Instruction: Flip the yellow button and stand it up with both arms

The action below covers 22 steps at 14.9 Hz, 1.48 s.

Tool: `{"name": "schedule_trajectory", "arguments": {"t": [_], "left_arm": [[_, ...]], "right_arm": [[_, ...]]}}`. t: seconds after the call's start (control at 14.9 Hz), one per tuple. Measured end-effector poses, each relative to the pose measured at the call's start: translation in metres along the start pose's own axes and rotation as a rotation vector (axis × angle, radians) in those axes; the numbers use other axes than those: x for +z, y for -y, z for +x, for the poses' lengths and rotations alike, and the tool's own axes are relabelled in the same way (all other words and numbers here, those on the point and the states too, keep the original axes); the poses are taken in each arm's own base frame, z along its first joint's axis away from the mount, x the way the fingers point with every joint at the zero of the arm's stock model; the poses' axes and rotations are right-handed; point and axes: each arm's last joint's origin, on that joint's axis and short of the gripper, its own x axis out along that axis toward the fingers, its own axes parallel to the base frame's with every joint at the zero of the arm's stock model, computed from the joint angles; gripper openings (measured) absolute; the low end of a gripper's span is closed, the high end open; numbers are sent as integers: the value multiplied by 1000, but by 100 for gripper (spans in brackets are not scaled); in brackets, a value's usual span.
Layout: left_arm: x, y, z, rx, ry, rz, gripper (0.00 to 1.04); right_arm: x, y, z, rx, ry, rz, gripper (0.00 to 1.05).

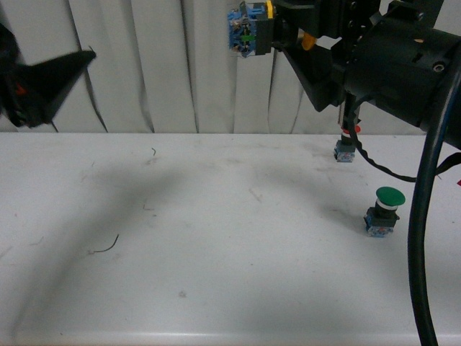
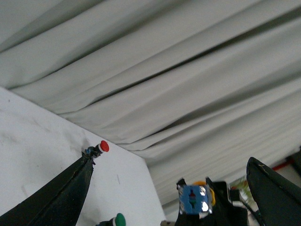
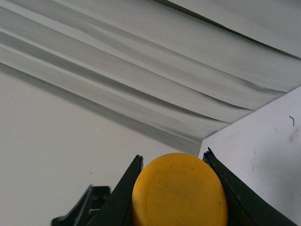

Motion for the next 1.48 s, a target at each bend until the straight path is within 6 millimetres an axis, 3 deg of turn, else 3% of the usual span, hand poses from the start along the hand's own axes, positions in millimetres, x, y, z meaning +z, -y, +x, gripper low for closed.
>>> {"name": "schedule_trajectory", "arguments": {"t": [0.2, 0.47, 0.54, 0.67, 0.74, 0.81, 0.94, 1.21, 1.48], "left_arm": [[9, 38, -34, -47, -3, 311, 98], [-12, 56, -110, 109, -68, 661, 98], [-13, 71, -130, 124, -46, 767, 98], [-17, 93, -149, 125, -15, 880, 98], [-30, 110, -163, 294, 43, 961, 86], [-39, 110, -164, 410, 66, 975, 75], [-55, 90, -169, 606, 100, 993, 52], [-65, 81, -179, 628, 139, 1009, 5], [-74, 71, -186, 631, 133, 1009, 2]], "right_arm": [[5, -1, -2, 1, 13, -17, 35], [11, 1, -5, -6, 29, -28, 35], [11, 1, -5, -6, 29, -31, 35], [10, 0, -4, -5, 27, -35, 35], [9, 0, -4, -3, 22, -38, 35], [8, -1, -4, -2, 21, -42, 35], [9, -3, -4, 5, 22, -53, 35], [12, -9, -4, 19, 29, -75, 35], [14, -17, -5, 38, 36, -108, 35]]}}
